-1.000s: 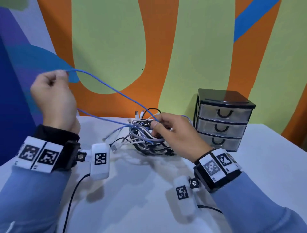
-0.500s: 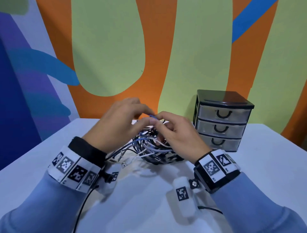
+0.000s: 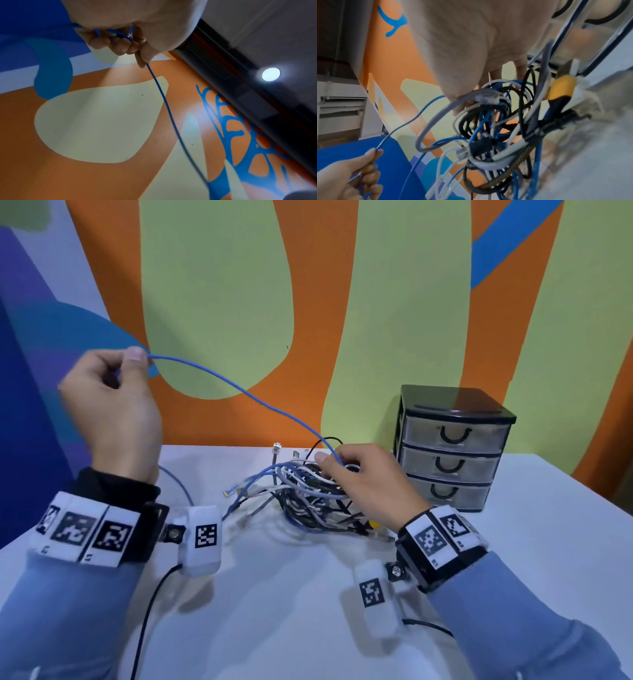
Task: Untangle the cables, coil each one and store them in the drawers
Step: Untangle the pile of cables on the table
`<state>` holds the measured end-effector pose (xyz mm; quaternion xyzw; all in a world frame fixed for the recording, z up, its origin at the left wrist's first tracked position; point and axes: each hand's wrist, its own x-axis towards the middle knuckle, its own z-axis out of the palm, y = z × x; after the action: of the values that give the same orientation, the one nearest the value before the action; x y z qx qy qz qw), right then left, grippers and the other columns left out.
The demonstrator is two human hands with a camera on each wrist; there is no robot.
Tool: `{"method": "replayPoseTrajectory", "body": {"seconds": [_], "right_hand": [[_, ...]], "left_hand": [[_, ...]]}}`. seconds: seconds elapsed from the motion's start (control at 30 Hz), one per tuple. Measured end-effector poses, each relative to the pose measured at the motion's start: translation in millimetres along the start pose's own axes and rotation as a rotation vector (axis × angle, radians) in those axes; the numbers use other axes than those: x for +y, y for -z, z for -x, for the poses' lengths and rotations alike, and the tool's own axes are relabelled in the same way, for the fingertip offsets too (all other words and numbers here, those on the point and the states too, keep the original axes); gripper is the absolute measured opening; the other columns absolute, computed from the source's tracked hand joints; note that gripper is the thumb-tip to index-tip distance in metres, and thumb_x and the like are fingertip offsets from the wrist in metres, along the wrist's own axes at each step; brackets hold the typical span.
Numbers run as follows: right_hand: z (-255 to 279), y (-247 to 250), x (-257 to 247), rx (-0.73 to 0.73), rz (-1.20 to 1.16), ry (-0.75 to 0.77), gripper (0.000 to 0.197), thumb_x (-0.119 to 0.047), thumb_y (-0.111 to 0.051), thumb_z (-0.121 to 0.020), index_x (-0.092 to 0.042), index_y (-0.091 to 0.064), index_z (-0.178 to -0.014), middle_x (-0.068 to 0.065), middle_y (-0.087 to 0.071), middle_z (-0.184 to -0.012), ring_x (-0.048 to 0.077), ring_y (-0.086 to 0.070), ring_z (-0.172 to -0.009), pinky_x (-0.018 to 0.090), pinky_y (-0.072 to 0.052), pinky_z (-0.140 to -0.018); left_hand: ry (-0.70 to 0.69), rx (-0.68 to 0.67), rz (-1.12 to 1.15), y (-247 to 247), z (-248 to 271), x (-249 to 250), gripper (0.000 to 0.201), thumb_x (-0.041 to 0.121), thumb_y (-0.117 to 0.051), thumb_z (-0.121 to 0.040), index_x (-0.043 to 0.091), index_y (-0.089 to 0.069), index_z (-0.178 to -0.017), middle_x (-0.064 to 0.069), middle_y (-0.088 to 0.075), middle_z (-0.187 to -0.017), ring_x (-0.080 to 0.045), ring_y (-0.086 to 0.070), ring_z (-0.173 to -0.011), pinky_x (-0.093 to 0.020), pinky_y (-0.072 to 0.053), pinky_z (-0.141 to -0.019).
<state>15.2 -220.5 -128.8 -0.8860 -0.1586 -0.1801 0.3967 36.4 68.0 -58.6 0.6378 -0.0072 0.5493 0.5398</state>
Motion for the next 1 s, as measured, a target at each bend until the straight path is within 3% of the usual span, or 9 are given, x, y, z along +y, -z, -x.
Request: {"method": "replayPoseTrajectory", "body": {"seconds": [0.1, 0.2, 0.37, 0.43, 0.53, 0.63, 0.83, 0.9, 1.0], "right_hand": [[0, 3, -7, -0.042, 0.026, -0.044, 0.064, -0.063, -0.034, -0.107, -0.018, -0.068, -0.075, -0.010, -0.039, -0.044, 0.009, -0.038, -0.046, 0.036, -0.038, -0.062], [1, 4, -12, -0.063, 0.110, -0.018, 0.063, -0.063, -0.026, -0.108, -0.019, -0.060, -0.077, -0.008, -0.046, -0.054, 0.014, -0.048, -0.057, 0.036, -0.042, -0.070], [3, 5, -21, -0.048, 0.164, 0.096, 0.048, -0.050, -0.032, -0.111, -0.031, -0.050, -0.072, -0.008, -0.060, -0.064, 0.013, -0.058, -0.070, 0.041, -0.042, -0.080], [4, 7, -22, -0.010, 0.104, 0.140, 0.048, -0.043, -0.037, -0.112, -0.029, -0.055, -0.070, -0.007, -0.066, -0.066, 0.007, -0.057, -0.064, 0.038, -0.039, -0.076], [5, 1, -22, -0.038, -0.094, 0.162, 0.050, -0.051, -0.046, -0.108, -0.017, -0.061, -0.074, 0.000, -0.065, -0.068, 0.012, -0.051, -0.059, 0.036, -0.037, -0.062], [5, -7, -20, -0.110, -0.241, 0.146, 0.039, -0.056, -0.066, -0.096, -0.018, -0.063, -0.089, 0.012, -0.062, -0.076, 0.031, -0.056, -0.071, 0.042, -0.045, -0.067], [5, -4, -8, -0.239, -0.011, 0.102, 0.027, -0.029, -0.083, -0.082, -0.035, -0.073, -0.106, -0.008, -0.058, -0.071, 0.009, -0.054, -0.067, 0.036, -0.050, -0.073], [3, -4, -6, -0.181, 0.030, 0.077, 0.020, -0.024, -0.082, -0.082, -0.036, -0.076, -0.097, -0.011, -0.059, -0.072, 0.008, -0.055, -0.065, 0.036, -0.053, -0.072], [3, -3, -2, -0.121, 0.069, -0.009, 0.004, -0.027, -0.079, -0.087, -0.029, -0.077, -0.090, -0.011, -0.061, -0.068, 0.012, -0.056, -0.063, 0.031, -0.048, -0.064]], "left_hand": [[-0.092, -0.116, -0.304, -1, 9, 3, 0.027, 0.025, -0.062, -0.089, 0.024, -0.076, -0.112, -0.004, -0.067, -0.115, -0.018, -0.063, -0.102, -0.036, -0.049, -0.095], [-0.467, -0.426, -0.329, -9, 31, 28, 0.053, 0.016, -0.057, -0.084, 0.028, -0.072, -0.133, -0.005, -0.054, -0.148, -0.023, -0.048, -0.139, -0.038, -0.036, -0.118], [-0.618, -1.044, -0.264, -29, 76, 43, 0.044, 0.041, -0.061, -0.102, 0.040, -0.061, -0.146, 0.017, -0.058, -0.148, 0.000, -0.049, -0.141, -0.049, -0.027, -0.126], [-0.605, -1.055, -0.269, -31, 77, 35, 0.038, 0.050, -0.061, -0.101, 0.039, -0.069, -0.136, 0.017, -0.061, -0.124, -0.004, -0.060, -0.114, -0.042, -0.048, -0.104], [-0.556, -0.982, -0.179, -29, 70, 33, 0.022, 0.047, -0.069, -0.097, 0.033, -0.079, -0.111, 0.014, -0.052, -0.099, -0.004, -0.054, -0.091, -0.018, -0.042, -0.078], [-0.546, -0.815, -0.178, -27, 63, 35, 0.017, 0.038, -0.070, -0.097, 0.024, -0.079, -0.094, 0.009, -0.054, -0.093, 0.001, -0.049, -0.084, -0.009, -0.035, -0.076], [-0.239, -0.325, -0.278, -6, 21, 31, 0.029, 0.034, -0.051, -0.102, 0.013, -0.068, -0.090, -0.003, -0.062, -0.096, -0.025, -0.057, -0.097, -0.033, -0.039, -0.083], [-0.165, -0.367, -0.392, 5, 12, 27, 0.032, 0.033, -0.052, -0.096, 0.010, -0.067, -0.080, -0.010, -0.064, -0.078, -0.034, -0.057, -0.084, -0.043, -0.044, -0.075], [-0.100, -0.742, -0.821, 16, 11, 19, 0.027, 0.036, -0.060, -0.089, 0.016, -0.065, -0.072, -0.008, -0.064, -0.071, -0.037, -0.059, -0.081, -0.047, -0.050, -0.075]]}}
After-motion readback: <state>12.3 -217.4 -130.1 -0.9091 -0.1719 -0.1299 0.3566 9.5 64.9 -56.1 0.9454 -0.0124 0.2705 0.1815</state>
